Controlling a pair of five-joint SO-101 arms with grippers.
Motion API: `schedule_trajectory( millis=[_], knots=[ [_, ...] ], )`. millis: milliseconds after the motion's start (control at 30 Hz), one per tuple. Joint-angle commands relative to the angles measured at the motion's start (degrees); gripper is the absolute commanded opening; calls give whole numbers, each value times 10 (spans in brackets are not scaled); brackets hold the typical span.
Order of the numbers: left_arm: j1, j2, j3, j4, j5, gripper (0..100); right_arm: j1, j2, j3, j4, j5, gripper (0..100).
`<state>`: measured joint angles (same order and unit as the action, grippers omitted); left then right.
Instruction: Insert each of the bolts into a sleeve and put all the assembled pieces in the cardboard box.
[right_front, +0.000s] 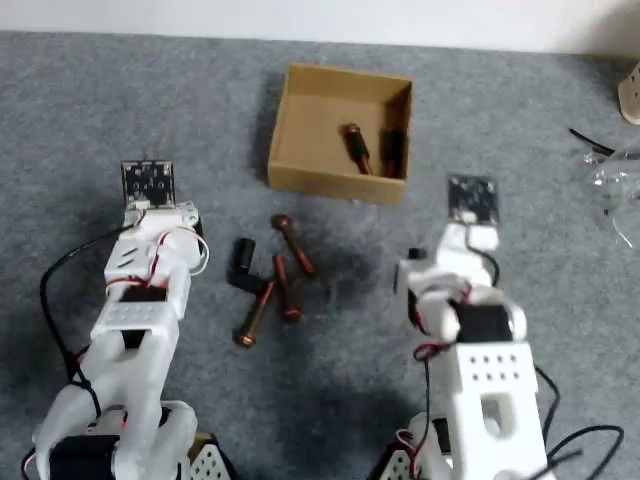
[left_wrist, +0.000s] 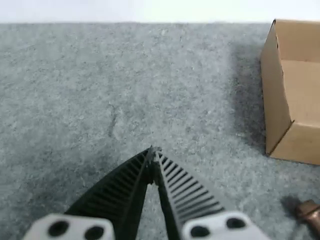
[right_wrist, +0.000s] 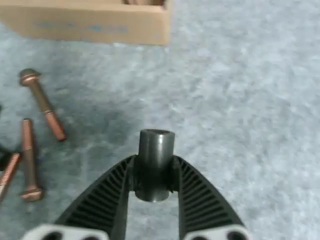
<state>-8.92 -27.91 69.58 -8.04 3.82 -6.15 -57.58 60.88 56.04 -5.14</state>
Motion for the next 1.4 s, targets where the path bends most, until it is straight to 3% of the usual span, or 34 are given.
schedule_trajectory(
  millis=[0,167,300,533,700,900,1367],
  knots=[
    [19,-12,-95,153,4,7,47,-69,45,-32,9,4],
    [61,-51,-182,362,4,7,53,-140,125,-59,36,4],
    [111,-110,-182,505,3,7,53,-180,151,-62,36,4],
    [198,-222,-164,629,3,7,36,-193,215,-134,40,4],
    [280,-233,-163,716,3,12,36,-195,228,-140,40,4],
    [292,-233,-114,717,4,128,37,-196,228,-141,40,4],
    [292,-226,10,589,4,116,38,-195,230,-153,40,4]
  ],
)
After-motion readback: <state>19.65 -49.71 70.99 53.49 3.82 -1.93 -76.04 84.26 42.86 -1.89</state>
